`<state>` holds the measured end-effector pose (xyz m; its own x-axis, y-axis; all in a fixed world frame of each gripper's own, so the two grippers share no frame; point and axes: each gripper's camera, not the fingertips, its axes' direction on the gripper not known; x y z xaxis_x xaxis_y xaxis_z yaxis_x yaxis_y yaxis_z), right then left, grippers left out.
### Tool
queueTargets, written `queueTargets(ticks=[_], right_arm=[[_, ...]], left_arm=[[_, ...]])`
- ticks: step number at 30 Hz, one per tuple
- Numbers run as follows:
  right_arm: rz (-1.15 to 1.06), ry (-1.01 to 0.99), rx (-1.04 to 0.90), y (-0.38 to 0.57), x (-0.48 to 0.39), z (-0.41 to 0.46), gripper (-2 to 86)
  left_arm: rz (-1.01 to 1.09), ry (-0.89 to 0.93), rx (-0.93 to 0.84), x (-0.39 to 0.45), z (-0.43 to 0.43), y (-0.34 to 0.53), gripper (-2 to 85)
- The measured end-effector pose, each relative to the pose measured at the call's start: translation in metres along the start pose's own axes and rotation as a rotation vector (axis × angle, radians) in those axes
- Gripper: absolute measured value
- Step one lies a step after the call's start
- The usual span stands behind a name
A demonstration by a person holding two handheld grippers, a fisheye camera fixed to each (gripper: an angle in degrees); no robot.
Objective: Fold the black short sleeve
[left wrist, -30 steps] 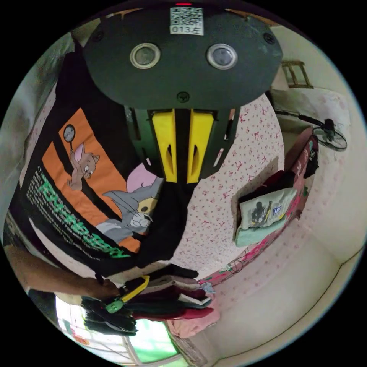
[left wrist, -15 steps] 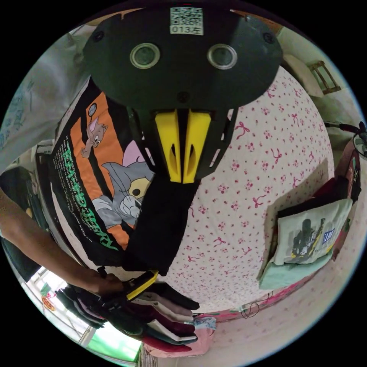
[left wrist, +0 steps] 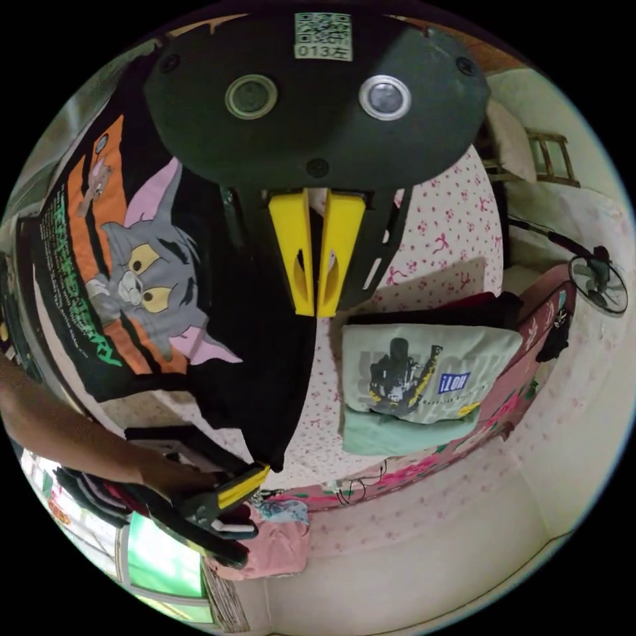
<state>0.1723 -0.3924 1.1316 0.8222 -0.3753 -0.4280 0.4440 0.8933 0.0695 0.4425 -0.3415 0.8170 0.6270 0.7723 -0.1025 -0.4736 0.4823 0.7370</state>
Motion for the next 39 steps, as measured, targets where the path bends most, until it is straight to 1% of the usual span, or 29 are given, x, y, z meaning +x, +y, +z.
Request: queueTargets(ticks=[3,4,5,7,9,11,12,14,16,18,19,21,23,24,25,26,27,28,30,31,32,33,34,35,37,39], right_arm=[[-0.002,-0.005,-0.064,-0.01,0.004,0.015,0.8],[0.026,-0.02,-0.053,-0.009,0.011,0.012,0.9],[0.041,-0.038,-0.032,-0.008,0.015,0.007,1.0],[0.083,-0.142,0.081,0.01,0.029,-0.017,1.8],[0.084,-0.202,0.124,0.033,0.033,-0.031,2.9],[0.094,-0.284,0.133,0.06,0.034,-0.038,4.3],[0.095,-0.329,0.114,0.078,0.032,-0.036,5.6],[0.118,-0.354,0.059,0.103,0.027,-0.028,7.1],[0.166,-0.399,-0.021,0.127,0.023,-0.011,8.0],[0.235,-0.482,-0.058,0.138,0.026,0.0,8.2],[0.273,-0.546,-0.064,0.141,0.028,0.003,8.1],[0.302,-0.583,-0.056,0.143,0.028,0.004,7.3],[0.286,-0.581,-0.07,0.141,0.022,0.006,5.3],[0.244,-0.566,-0.093,0.139,0.015,0.007,3.4],[0.198,-0.564,-0.071,0.138,0.01,0.004,2.6],[0.193,-0.534,-0.081,0.138,0.009,0.003,2.2],[0.171,-0.45,-0.084,0.138,0.009,-0.001,1.7],[0.177,-0.405,-0.058,0.141,0.014,-0.005,1.3],[0.222,-0.408,-0.038,0.147,0.025,-0.006,0.9],[0.266,-0.29,-0.049,0.152,0.028,-0.006,0.7],[0.269,-0.215,-0.05,0.155,0.028,-0.007,0.7],[0.247,-0.212,-0.029,0.16,0.028,-0.011,0.6],[0.221,-0.294,-0.037,0.163,0.03,-0.015,0.5],[0.217,-0.309,-0.044,0.164,0.03,-0.018,0.5],[0.217,-0.271,0.038,0.169,0.025,-0.042,0.4],[0.182,-0.302,0.09,0.165,0.016,-0.056,0.3]], left_arm=[[0.018,-0.067,-0.064,0.001,0.023,0.0,-0.3],[-0.002,-0.073,-0.066,-0.002,0.024,0.001,-0.3],[-0.061,-0.1,-0.068,-0.01,0.024,0.005,-0.3],[-0.144,-0.108,-0.03,-0.021,0.012,0.015,-0.3],[-0.192,-0.051,0.049,-0.023,-0.008,0.031,-0.3],[-0.146,0.014,0.094,-0.006,-0.019,0.037,-0.3],[-0.099,0.058,0.097,0.012,-0.022,0.037,-0.2],[-0.019,0.081,0.088,0.045,-0.022,0.032,-0.2],[0.074,0.075,0.081,0.083,-0.02,0.025,-0.2],[0.151,0.006,0.076,0.124,-0.014,0.017,-0.2],[0.15,-0.014,0.082,0.131,-0.012,0.015,-0.2],[0.131,-0.031,0.091,0.142,-0.008,0.006,-0.2],[0.117,0.005,0.076,0.143,-0.002,-0.002,-0.3],[0.11,0.036,0.054,0.142,0.004,-0.006,-0.3],[0.113,0.051,0.037,0.142,0.008,-0.008,-0.3],[0.118,0.069,0.01,0.142,0.013,-0.01,-0.2],[0.114,0.074,0.027,0.142,0.013,-0.008,-0.2],[0.116,0.08,0.025,0.142,0.014,-0.008,-0.2],[0.109,0.092,0.02,0.14,0.013,-0.006,-0.3],[0.113,0.086,0.015,0.14,0.012,-0.006,-0.3],[0.116,0.066,0.022,0.138,0.009,-0.005,-0.3],[0.114,0.041,0.029,0.135,0.007,-0.004,-0.3],[0.107,0.026,0.031,0.132,0.006,-0.004,-0.3],[0.08,-0.001,0.044,0.124,0.004,-0.003,-0.3],[0.037,-0.019,0.058,0.108,0.006,-0.007,-0.3],[0.037,-0.019,0.05,0.097,0.012,-0.025,-0.3]])
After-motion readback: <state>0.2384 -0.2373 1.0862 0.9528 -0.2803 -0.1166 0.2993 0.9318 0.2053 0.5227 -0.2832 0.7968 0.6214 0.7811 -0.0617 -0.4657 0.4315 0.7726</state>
